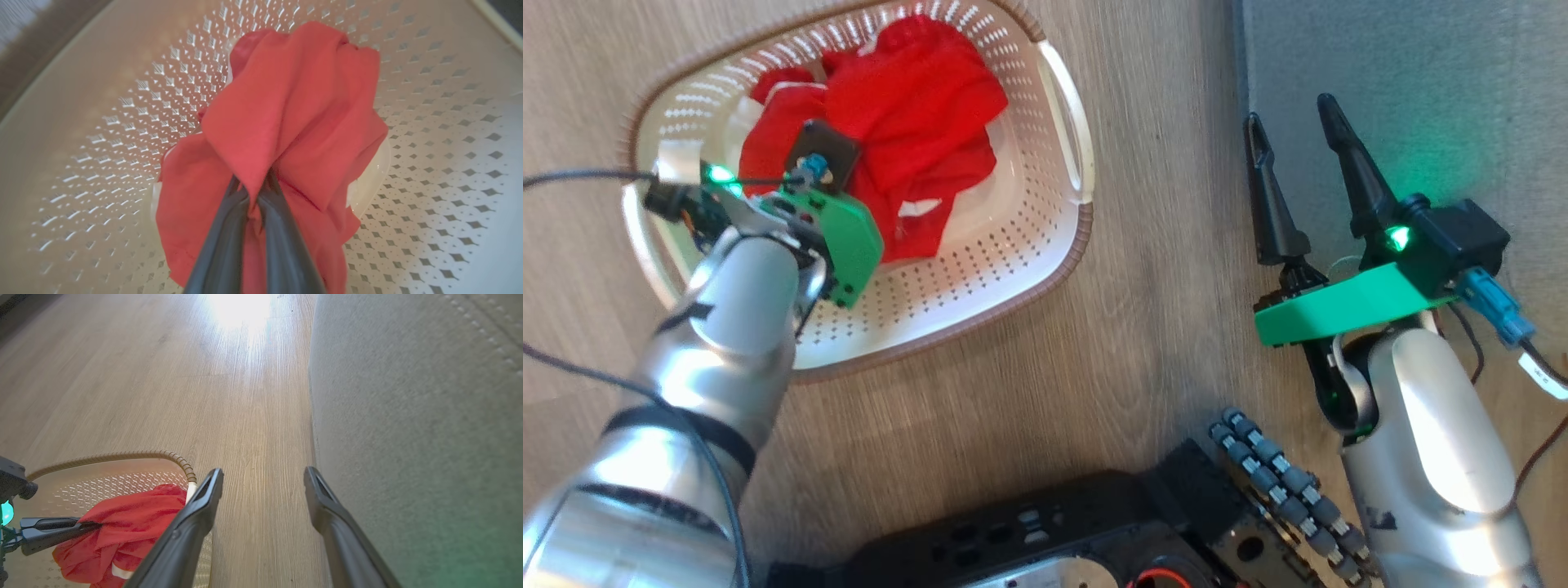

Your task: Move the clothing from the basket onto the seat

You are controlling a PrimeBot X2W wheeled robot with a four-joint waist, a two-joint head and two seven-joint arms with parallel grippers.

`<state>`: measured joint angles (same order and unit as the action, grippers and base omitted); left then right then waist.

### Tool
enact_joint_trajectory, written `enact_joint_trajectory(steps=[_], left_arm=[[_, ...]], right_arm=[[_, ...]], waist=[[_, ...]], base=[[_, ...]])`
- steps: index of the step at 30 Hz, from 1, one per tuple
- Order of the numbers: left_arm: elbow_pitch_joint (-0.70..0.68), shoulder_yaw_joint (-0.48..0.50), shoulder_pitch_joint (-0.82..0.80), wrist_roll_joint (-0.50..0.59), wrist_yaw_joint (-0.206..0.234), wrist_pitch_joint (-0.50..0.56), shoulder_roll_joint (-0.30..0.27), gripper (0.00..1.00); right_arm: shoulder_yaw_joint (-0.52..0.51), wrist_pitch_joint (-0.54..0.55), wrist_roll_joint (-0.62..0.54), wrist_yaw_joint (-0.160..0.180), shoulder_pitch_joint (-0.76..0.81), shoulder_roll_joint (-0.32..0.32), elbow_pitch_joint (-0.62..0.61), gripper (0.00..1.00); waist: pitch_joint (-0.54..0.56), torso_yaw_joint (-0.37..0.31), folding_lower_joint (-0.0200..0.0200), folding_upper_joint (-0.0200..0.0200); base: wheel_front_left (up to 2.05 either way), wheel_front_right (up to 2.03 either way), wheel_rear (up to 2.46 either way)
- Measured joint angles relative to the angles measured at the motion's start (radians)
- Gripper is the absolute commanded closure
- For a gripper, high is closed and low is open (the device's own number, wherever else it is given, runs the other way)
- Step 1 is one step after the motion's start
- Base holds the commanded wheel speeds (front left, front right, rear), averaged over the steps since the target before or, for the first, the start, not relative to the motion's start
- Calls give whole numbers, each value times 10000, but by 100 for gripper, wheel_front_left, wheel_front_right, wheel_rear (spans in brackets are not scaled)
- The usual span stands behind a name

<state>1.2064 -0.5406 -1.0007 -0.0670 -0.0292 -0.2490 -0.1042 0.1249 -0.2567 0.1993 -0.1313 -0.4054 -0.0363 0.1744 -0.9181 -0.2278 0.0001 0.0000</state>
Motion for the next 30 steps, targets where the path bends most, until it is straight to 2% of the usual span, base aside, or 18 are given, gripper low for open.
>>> enact_joint_trajectory(steps=[3, 6, 10, 15, 21, 30], left_arm=[[-623, 320, 749, -382, 336, -19, 69, 100], [-771, 364, 1313, -405, 470, -19, 121, 100], [-1639, 754, 2150, -769, 685, -19, 213, 100], [-2878, 1181, 2861, -928, 616, -19, 215, 100], [-5175, 2128, 4014, -1164, 46, -17, 244, 100], [-8414, 3645, 5453, -988, -132, -19, 520, 100]], right_arm=[[-148, 0, -351, 0, -206, -15, 322, 0], [-387, 0, -665, 2, -193, -52, 702, 0], [-418, 0, -796, 2, -122, -56, 1097, 0], [-594, 0, -874, 2, -51, -67, 1361, 0], [-658, 0, -897, 2, 388, -79, 1873, 0], [-673, 0, -848, 2, 953, -84, 2326, 0]], waist=[[551, 135, -1, 0], [1080, 284, -1, 0], [1959, 498, -1, 0], [2872, 742, -1, 0], [4205, 1192, -2, 1], [6044, 1777, -2, 1]], base=[[0, 0, 0], [0, 0, 0], [0, 0, 0], [0, 0, 0], [0, 0, 0], [0, 0, 0]])
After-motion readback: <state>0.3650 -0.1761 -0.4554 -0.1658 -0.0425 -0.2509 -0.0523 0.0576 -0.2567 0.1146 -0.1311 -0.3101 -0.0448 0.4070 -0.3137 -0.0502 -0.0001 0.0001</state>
